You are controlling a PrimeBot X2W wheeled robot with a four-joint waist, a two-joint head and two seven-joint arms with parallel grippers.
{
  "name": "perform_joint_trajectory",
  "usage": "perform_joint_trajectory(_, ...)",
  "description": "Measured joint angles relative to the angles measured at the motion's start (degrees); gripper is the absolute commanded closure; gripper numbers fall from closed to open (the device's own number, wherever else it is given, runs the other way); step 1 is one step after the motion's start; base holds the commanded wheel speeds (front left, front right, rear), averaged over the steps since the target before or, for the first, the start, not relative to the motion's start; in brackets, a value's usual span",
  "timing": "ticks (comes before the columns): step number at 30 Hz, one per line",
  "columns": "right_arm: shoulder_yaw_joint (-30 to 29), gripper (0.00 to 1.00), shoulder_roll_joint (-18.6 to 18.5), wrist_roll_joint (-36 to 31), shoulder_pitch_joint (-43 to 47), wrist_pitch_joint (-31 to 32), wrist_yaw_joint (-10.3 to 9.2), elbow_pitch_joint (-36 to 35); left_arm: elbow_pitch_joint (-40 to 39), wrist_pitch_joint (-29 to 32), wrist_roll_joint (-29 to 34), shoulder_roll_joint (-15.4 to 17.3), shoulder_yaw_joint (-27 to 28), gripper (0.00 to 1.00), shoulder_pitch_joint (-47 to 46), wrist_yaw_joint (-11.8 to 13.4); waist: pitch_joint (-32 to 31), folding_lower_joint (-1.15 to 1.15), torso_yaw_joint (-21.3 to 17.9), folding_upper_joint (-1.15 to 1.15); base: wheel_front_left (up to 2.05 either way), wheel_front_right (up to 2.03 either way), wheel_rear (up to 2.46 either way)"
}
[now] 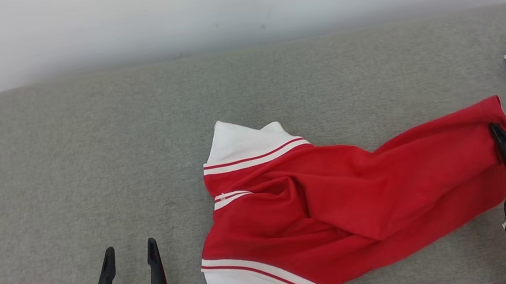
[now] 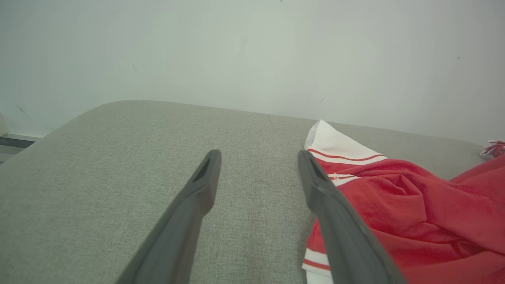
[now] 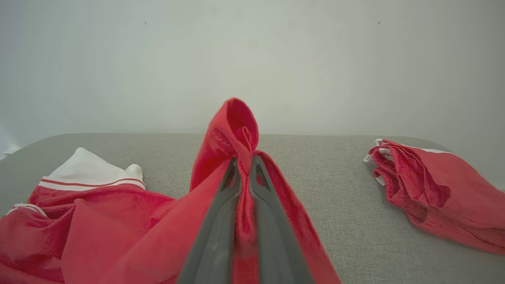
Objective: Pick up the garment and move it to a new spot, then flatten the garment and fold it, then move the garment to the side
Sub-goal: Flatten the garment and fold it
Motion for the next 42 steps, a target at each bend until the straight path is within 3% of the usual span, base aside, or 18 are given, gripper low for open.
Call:
perform_joint_trajectory(13, 7.0, 1.0, -1.1, 0.0, -21.9, -3.8, 0.0, 31.2, 1.7, 0.0, -1.4, 0.0, -4.1, 0.0, -4.2, -0.4, 3.6, 0.01, 6.2, 0.0, 0.0, 0.0, 0.0)
perform_joint_trajectory(14, 7.7, 0.92, -0.9, 0.1, -23.0, -4.3, 0.0, 33.4, 1.7, 0.0, -1.4, 0.0, -4.3, 0.0, -4.3, -0.4, 3.8, 0.01, 6.7, 0.0, 0.0, 0.0, 0.0)
perform_joint_trajectory(16, 8.9, 0.0, -0.6, 0.1, -24.9, -4.9, 0.0, 37.6, 1.8, 0.0, -1.5, 0.0, -4.7, 0.0, -4.4, -0.3, 4.3, 0.01, 7.4, 0.0, 0.0, 0.0, 0.0)
perform_joint_trajectory(20, 10.9, 0.0, 0.1, 0.7, -27.1, -7.5, 0.0, 41.4, 2.1, 0.0, -1.5, 0.0, -5.1, 0.0, -4.5, 0.1, 4.7, 0.01, 8.0, 0.0, 0.0, 0.0, 0.0)
perform_joint_trajectory(25, 11.9, 0.0, -0.3, 1.8, -27.2, -9.0, 0.0, 39.9, 2.2, 0.0, -0.9, 0.0, -3.5, 0.0, -4.3, 0.0, 4.0, 0.01, 6.8, 0.0, 0.0, 0.0, 0.0)
perform_joint_trajectory(30, 6.5, 0.0, -1.5, 2.0, -20.6, -9.2, 0.0, 27.3, 1.4, 0.0, 1.1, 0.1, -0.6, 0.0, -3.1, -0.5, 2.2, 0.0, 3.7, 0.0, 0.0, 0.0, 0.0)
perform_joint_trajectory(32, 5.7, 0.0, -1.4, 1.7, -18.8, -9.2, 0.0, 25.5, 1.3, 0.0, 1.3, 0.1, -0.2, 0.0, -2.9, -0.8, 1.9, 0.01, 3.1, 0.0, 0.0, 0.0, 0.0)
perform_joint_trajectory(42, -1.1, 0.0, 2.5, -1.5, -4.1, -9.2, 0.0, 9.0, 0.0, 0.0, 2.7, 0.5, 3.1, 0.0, 0.1, -1.1, -1.4, 0.0, -2.4, 0.0, 0.0, 0.0, 0.0)
